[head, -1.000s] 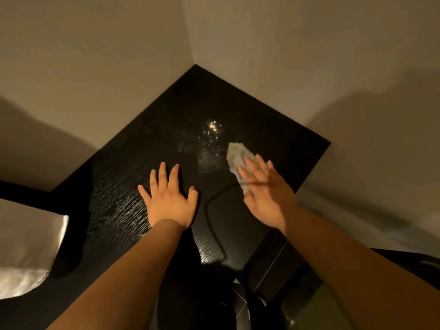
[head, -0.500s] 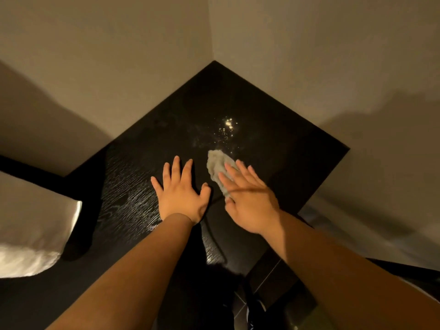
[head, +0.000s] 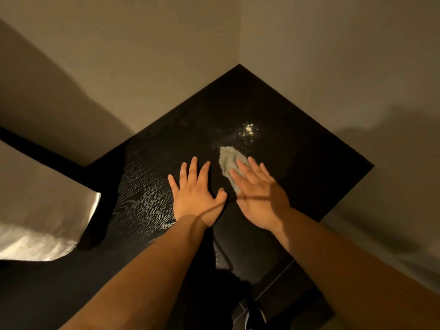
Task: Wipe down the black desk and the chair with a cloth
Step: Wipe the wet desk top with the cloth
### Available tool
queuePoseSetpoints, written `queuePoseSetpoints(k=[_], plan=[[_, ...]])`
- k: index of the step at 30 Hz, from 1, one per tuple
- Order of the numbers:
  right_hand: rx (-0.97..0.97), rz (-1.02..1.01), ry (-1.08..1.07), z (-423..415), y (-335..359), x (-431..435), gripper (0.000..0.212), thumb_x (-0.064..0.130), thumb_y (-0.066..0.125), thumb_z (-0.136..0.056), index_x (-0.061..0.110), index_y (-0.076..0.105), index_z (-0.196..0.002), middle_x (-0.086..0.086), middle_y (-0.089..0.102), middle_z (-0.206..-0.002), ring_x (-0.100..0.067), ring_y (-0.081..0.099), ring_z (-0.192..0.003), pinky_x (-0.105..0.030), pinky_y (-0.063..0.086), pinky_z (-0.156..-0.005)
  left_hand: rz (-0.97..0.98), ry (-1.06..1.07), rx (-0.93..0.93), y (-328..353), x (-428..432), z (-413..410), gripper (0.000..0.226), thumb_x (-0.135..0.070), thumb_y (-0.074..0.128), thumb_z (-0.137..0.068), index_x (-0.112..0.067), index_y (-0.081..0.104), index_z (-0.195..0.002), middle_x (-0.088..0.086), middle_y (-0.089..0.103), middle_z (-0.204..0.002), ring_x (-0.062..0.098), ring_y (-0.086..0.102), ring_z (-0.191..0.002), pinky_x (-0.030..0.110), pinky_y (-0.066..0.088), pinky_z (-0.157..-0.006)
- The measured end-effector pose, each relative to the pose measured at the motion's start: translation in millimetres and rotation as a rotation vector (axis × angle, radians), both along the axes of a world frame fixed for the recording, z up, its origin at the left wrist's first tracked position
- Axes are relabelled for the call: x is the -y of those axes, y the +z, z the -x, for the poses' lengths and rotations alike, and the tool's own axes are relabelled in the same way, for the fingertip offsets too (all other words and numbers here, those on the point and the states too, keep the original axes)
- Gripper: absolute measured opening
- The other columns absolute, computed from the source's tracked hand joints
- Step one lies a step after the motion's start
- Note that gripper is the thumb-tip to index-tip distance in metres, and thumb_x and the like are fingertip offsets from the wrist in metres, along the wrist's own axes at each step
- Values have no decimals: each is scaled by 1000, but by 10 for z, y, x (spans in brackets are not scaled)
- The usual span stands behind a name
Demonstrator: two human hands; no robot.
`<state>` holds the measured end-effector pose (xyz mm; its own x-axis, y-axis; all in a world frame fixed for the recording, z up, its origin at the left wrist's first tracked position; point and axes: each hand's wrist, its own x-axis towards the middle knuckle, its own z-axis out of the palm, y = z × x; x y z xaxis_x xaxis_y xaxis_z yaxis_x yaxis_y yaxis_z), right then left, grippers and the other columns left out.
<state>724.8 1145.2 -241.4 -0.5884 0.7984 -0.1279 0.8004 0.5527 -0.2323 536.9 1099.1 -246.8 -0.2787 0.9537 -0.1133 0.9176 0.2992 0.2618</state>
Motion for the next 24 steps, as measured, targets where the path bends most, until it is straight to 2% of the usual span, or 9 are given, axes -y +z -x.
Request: queuePoseSetpoints(k=[3,6,8,10,13,15,18,21,24], plan=[[85,26,113,-118,-15,-258,73,41,40,-95,24,16,-163,-1,5,-171,-26,-5,-157,-40,-9,-125,11,-1,4,2,1,-4,83,-65,43,-85,-38,24,-162,-5,6,-175,22,-4,-161,59,-5,-128],[142,-45,-82,-220,-59,-684,76,46,22,-91,19,18,-162,-8,13,-170,-30,4,-157,-42,-4,-124,10,11,8,5,-5,-9,82,-64,43,-85,-39,25,-161,-5,7,-175,22,-4,-161,58,-6,-128],[149,-59,-241,-212,-50,-814,69,44,24,-98,20,15,-162,-7,8,-171,-28,1,-157,-44,-2,-127,13,3,-1,4,-6,-2,82,-65,42,-85,-38,23,-161,-5,6,-175,23,-5,-161,59,-6,-127],[146,-15,-273,-81,-3,-730,68,43,25,-100,23,9,-163,-6,2,-171,-29,-4,-157,-45,-2,-127,22,1,-6,-1,-12,-1,83,-65,42,-85,-38,23,-161,-5,5,-175,24,-6,-161,59,-6,-127],[39,-13,-41,124,34,-337,71,42,29,-94,22,23,-161,-8,13,-170,-33,5,-157,-46,1,-127,28,-1,-11,2,-22,-5,85,-66,41,-83,-37,23,-161,-5,4,-175,23,-6,-161,59,-5,-127],[-38,-14,112,123,-3,-119,67,39,35,-94,23,33,-159,-4,21,-168,-29,10,-157,-44,5,-128,39,-14,-18,0,-25,1,86,-67,40,-83,-35,22,-161,-4,2,-175,24,-8,-161,60,-5,-127],[10,37,212,31,7,-385,71,38,38,-91,24,28,-160,-1,17,-169,-26,6,-157,-44,2,-127,36,-8,-22,-3,-18,1,86,-67,41,-84,-34,24,-161,-4,3,-175,24,-7,-161,60,-5,-127],[164,-9,7,-39,7,-855,70,40,31,-98,23,12,-163,-5,8,-171,-28,0,-157,-45,-1,-125,29,3,-12,11,-23,-15,84,-66,42,-84,-38,22,-161,-5,4,-175,24,-6,-161,59,-6,-127],[144,-28,-221,-15,11,-953,67,41,28,-101,25,8,-163,-5,2,-171,-28,-4,-157,-46,1,-128,34,-4,-10,20,-18,-12,83,-66,42,-85,-38,21,-161,-5,4,-175,24,-7,-161,59,-6,-127]])
